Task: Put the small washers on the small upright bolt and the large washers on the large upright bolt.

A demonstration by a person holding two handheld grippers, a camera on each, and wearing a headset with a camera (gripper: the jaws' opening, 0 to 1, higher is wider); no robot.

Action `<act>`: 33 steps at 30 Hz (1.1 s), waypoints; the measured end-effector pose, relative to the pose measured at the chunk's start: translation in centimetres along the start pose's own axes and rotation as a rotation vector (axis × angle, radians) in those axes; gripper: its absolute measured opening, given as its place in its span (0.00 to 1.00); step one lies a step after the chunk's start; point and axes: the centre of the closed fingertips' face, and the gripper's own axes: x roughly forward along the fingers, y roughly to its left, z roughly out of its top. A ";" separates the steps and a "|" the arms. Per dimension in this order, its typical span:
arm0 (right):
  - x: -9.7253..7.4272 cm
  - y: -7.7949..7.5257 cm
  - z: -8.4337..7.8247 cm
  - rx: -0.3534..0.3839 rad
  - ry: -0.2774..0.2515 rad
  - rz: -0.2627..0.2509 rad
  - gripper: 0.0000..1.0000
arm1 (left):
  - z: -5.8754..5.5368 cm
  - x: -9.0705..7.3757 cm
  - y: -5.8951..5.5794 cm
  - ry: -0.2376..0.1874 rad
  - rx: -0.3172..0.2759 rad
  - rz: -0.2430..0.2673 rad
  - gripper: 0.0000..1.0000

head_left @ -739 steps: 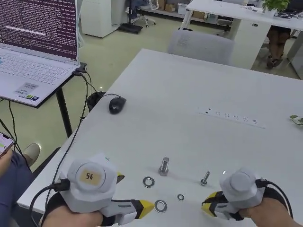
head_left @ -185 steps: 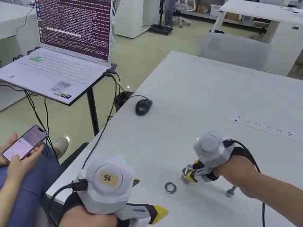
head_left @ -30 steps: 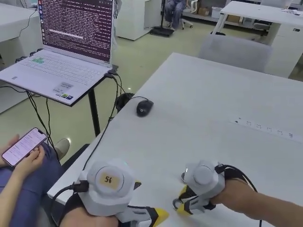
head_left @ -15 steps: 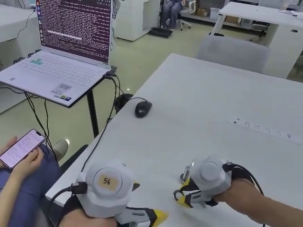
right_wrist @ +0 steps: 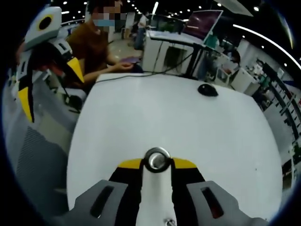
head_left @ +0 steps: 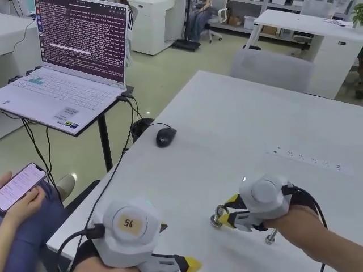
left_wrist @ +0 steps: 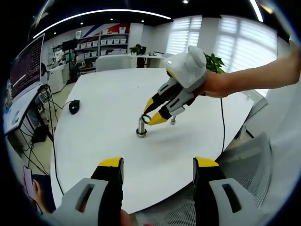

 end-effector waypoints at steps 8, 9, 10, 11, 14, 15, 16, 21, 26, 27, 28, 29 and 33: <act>0.9 -0.7 -0.5 0.016 0.036 0.010 0.23 | 0.0 0.0 0.1 0.001 -0.001 0.002 0.59; 0.9 -0.7 -0.4 0.016 0.035 0.009 0.23 | -0.1 0.0 0.1 0.002 -0.001 0.003 0.59; 1.0 -0.8 -0.3 0.019 0.034 0.010 0.23 | -0.1 0.0 0.1 0.002 -0.003 0.003 0.59; 1.1 -0.9 -0.2 0.022 0.035 0.011 0.23 | -0.1 -0.1 0.1 0.002 -0.005 0.004 0.59; 1.4 -1.0 -0.3 0.023 0.048 0.013 0.23 | -0.2 -0.1 0.1 0.006 -0.006 0.006 0.59; 1.6 -1.1 -0.4 0.025 0.054 0.013 0.23 | -0.2 -0.1 0.1 0.006 -0.006 0.006 0.59; 1.6 -1.1 -0.5 0.026 0.055 0.012 0.24 | -0.2 -0.2 0.1 0.006 -0.005 0.006 0.59; 1.9 -1.0 -0.7 0.026 0.069 0.018 0.24 | -0.2 -0.2 0.4 0.004 -0.011 0.011 0.59; 2.2 -0.9 -0.7 0.026 0.082 0.023 0.24 | -0.3 -0.2 0.4 0.005 -0.014 0.012 0.59; 2.3 -1.0 -0.8 0.023 0.085 0.023 0.24 | -0.3 -0.2 0.4 0.005 -0.015 0.011 0.59; 2.4 -1.0 -0.9 0.026 0.088 0.025 0.24 | -0.3 -0.2 0.4 0.005 -0.014 0.011 0.59; 2.4 -0.9 -0.9 0.032 0.092 0.030 0.24 | -0.3 -0.2 0.4 0.006 -0.014 0.011 0.59; 2.9 -0.9 -1.4 0.036 0.111 0.037 0.24 | -0.4 -0.2 0.4 0.006 -0.017 0.011 0.59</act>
